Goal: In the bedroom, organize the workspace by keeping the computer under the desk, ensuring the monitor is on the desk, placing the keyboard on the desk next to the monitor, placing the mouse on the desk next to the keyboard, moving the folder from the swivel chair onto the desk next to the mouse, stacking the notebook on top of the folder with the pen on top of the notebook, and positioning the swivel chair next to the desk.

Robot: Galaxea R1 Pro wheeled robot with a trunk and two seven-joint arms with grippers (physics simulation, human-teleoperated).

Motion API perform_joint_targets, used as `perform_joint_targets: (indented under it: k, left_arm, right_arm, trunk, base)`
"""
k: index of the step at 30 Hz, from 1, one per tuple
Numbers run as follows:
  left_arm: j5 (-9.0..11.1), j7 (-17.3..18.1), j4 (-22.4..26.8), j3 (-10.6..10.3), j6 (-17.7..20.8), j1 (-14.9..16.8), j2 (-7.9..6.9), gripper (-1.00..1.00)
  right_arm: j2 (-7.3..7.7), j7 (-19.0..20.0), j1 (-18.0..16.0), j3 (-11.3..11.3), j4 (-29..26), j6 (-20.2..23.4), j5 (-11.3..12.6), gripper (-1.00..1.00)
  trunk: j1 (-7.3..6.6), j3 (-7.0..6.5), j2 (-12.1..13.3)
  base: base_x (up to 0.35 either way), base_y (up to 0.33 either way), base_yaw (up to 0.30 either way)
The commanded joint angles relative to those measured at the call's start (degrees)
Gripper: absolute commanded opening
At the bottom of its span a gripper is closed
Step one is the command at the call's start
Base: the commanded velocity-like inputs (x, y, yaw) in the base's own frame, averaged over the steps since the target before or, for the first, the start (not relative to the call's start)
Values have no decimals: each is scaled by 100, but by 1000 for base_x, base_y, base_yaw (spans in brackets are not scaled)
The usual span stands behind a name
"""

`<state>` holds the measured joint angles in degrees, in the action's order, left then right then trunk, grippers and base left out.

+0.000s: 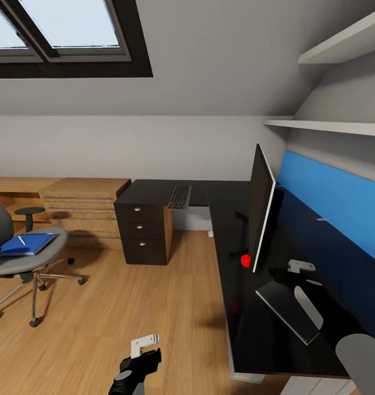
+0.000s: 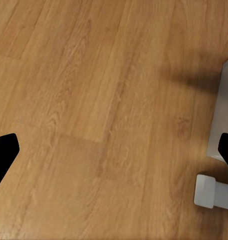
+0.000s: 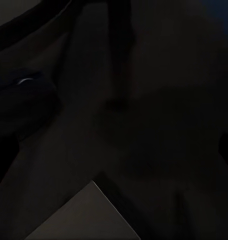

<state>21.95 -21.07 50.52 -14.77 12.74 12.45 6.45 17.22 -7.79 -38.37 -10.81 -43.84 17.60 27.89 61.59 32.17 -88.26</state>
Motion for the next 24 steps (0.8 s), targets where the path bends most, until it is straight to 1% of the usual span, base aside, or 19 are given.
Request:
perform_joint_targets:
  k: [1,17,24]
  left_arm:
    - [49,-46,10,-23,18,3,-3,100]
    - [47,-46,10,-26,18,3,-3,100]
    - [47,-46,10,-26,18,3,-3,100]
  right_arm:
    - [9,-56,-4,-35,-10,15,59,100]
    - [9,-67,-4,-35,-6,15,58,100]
    - [9,-72,-4,-35,-4,19,58,100]
  trunk:
    - [22,24,-44]
    - [373,311,-685]
    - [373,311,-685]
  base:
    - [0,0,0]
    - [0,0,0]
    - [0,0,0]
